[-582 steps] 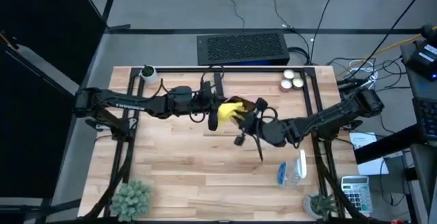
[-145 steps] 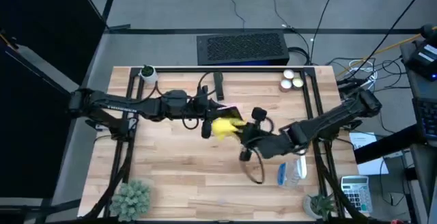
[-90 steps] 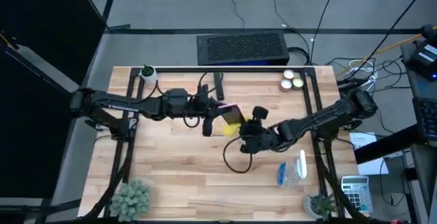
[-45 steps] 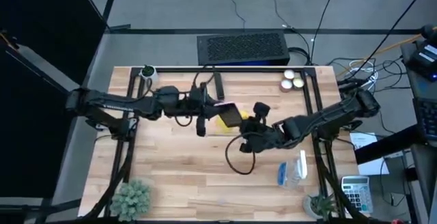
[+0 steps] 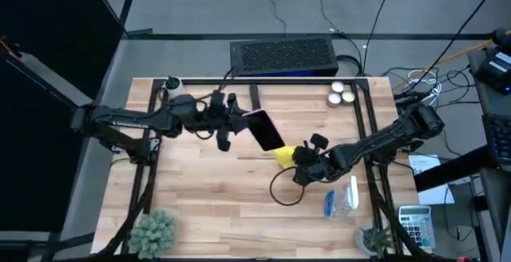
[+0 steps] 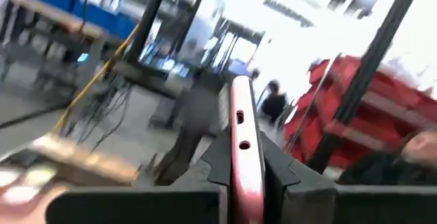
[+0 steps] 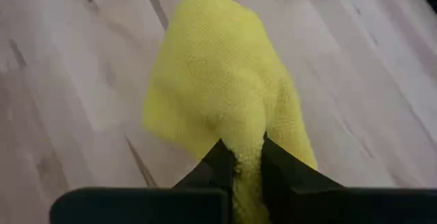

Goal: Apply microfiber cloth
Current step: Wipe the cellphone with a yellow microfiber cloth

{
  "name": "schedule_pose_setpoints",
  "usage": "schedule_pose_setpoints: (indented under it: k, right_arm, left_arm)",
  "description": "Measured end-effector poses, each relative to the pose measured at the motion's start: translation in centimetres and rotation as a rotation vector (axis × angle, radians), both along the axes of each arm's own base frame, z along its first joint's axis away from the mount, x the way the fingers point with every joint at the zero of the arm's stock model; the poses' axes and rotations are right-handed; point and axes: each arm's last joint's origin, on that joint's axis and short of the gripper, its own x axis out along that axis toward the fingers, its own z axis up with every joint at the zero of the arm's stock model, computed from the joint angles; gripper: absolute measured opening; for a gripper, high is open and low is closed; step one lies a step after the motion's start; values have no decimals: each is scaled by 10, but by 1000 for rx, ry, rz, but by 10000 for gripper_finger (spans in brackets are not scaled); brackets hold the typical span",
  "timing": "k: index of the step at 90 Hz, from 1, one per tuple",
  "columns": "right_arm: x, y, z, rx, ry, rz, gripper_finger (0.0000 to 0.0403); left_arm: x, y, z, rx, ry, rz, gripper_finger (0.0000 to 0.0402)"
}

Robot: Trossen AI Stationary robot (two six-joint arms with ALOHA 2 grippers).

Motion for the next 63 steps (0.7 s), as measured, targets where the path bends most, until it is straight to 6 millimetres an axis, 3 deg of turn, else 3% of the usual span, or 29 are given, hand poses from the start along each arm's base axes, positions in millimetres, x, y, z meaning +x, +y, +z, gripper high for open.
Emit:
schedule_pose_setpoints:
  k: [29, 38, 51, 63]
  right_arm:
    - [-1, 6, -4, 17, -28, 14, 16]
    - [-1, 9, -1, 39, -15, 45, 16]
    - [11, 33, 45, 70, -127, 225, 16]
    - [28, 40, 90, -127, -314, 252, 16]
  left_arm:
    - [-1, 1, 2, -26, -15, 23, 10]
    - [0, 1, -1, 37, 25, 51, 10]
    - [9, 6, -24, 129, 224, 235, 10]
    - [29, 5, -43, 167, 260, 260, 10]
